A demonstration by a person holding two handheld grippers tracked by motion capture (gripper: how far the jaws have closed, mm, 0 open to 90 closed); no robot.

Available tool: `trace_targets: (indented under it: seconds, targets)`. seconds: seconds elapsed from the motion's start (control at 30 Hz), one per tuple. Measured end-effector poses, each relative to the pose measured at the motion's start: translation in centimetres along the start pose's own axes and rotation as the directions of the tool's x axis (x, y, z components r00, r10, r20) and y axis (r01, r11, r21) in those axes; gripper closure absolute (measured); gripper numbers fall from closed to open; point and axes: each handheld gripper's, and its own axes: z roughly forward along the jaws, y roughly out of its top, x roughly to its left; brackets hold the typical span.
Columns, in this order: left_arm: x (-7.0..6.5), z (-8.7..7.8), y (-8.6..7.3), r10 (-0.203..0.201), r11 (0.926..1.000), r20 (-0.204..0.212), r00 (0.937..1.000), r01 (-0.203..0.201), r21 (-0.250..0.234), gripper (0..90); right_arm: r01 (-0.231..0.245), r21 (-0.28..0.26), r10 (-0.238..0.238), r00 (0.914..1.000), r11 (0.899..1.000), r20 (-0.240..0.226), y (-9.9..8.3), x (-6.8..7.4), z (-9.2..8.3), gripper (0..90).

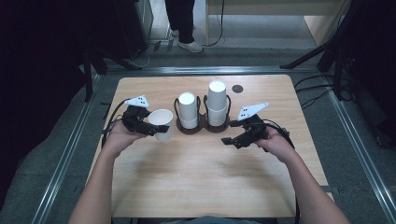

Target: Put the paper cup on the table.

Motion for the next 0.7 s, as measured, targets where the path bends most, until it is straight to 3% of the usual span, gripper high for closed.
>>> trace_targets:
  seconds: [0.3, 0.57, 0.7]
  targets:
    - [2.3, -0.1, -0.8, -0.057, 0.9983, -0.053, 0.9969, 0.058, 0.003, 26.3, -0.010, 0.017, 0.010, 0.9999, 1.000, 0.005, -0.4, 0.2, 0.2, 21.6]
    - [4.1, 0.3, -1.9, -0.092, 0.9954, -0.103, 0.9904, 0.094, 0.016, 26.1, -0.011, 0.035, 0.011, 0.9999, 0.999, 0.012, -0.7, 0.4, 0.3, 21.6]
    - [4.8, 0.3, -2.3, -0.106, 0.9943, -0.136, 0.9851, 0.106, -0.002, 26.0, -0.008, 0.038, 0.008, 0.9999, 0.999, 0.013, -0.9, 0.4, 0.3, 21.6]
